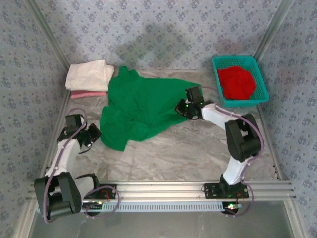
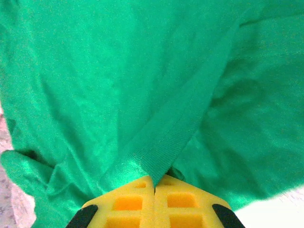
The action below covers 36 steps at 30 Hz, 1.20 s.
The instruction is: Fold and stack the t-shirts
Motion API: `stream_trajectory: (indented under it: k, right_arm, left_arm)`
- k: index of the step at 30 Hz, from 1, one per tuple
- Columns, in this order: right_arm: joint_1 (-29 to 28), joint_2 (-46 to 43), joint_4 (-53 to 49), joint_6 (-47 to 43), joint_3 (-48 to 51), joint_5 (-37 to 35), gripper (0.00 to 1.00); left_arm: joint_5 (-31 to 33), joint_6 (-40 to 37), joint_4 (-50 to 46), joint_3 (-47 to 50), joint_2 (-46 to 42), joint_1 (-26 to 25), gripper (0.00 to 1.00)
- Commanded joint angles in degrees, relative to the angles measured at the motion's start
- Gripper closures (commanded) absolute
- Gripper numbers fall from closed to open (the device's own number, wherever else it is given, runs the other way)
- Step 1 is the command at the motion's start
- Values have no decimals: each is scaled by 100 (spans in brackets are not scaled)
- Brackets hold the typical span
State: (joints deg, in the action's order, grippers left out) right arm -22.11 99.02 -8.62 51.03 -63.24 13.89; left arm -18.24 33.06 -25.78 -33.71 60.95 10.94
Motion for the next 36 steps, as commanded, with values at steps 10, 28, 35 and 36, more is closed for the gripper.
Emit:
stream_trajectory:
  k: [10,28,35,36]
  right_arm:
    - [656,-3569,-2209,-179,2006,-441,100]
    - [1932,-6853,-4786,-437,3451,-142,100]
    - [2176,-6216,-4511,-752,3156,21,100]
    - [2224,-6114,-4480,-818,3115,-3,100]
  left_arm:
    - [-195,619,-1180,129,-1170,246,100]
    - [-326,2157,-3472,-177,-3319,-205,100]
    - [44,1931,-3140,-903,-2497,-447,100]
    - [314,1827,-3184,-1178,-2349,-517,100]
